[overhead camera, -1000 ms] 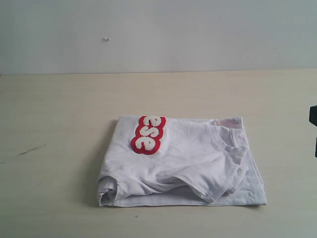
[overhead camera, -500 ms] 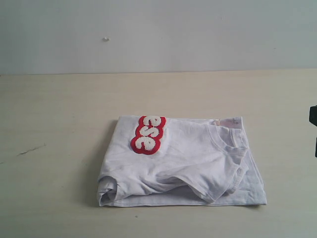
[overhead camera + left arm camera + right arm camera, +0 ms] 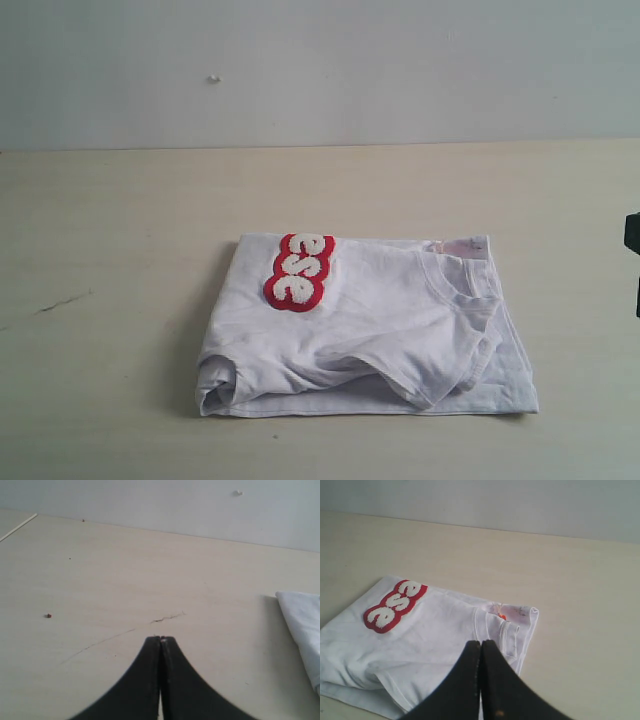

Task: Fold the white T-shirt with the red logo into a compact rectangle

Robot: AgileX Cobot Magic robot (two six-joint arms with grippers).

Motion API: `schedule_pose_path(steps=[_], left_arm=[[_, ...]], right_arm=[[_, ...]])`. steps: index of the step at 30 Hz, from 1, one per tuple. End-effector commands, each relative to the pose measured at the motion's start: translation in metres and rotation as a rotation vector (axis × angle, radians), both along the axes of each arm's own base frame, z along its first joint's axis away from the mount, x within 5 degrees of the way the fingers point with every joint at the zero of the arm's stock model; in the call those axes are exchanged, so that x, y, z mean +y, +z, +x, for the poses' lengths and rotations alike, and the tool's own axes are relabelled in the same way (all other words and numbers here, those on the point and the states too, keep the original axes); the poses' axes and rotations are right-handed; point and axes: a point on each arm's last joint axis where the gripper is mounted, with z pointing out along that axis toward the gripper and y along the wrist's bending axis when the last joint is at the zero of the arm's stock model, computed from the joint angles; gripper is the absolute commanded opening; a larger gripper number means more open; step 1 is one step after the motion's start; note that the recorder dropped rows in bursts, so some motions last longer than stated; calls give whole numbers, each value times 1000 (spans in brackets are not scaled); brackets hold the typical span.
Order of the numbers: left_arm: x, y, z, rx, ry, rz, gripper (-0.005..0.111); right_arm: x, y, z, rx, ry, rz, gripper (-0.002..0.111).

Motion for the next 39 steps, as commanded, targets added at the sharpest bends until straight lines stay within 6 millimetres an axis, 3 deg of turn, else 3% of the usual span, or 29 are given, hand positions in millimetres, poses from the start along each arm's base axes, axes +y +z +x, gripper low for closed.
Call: schedule_pose_path(steps=[1,19,28,39], left_arm=[[0,0,0,-8,4,-6,0],[0,0,0,-8,4,-6,0],[0,0,0,-8,4,-6,0],[0,0,0,-8,4,-6,0]], right_arm=[[-1,-1,-1,-1,-4,-1,0],[-1,0,-2,-10,-4,-1,0],[-9,21,-30,-209,-2,-41,0],[-21,32,-50,-330,-113,-27,0]])
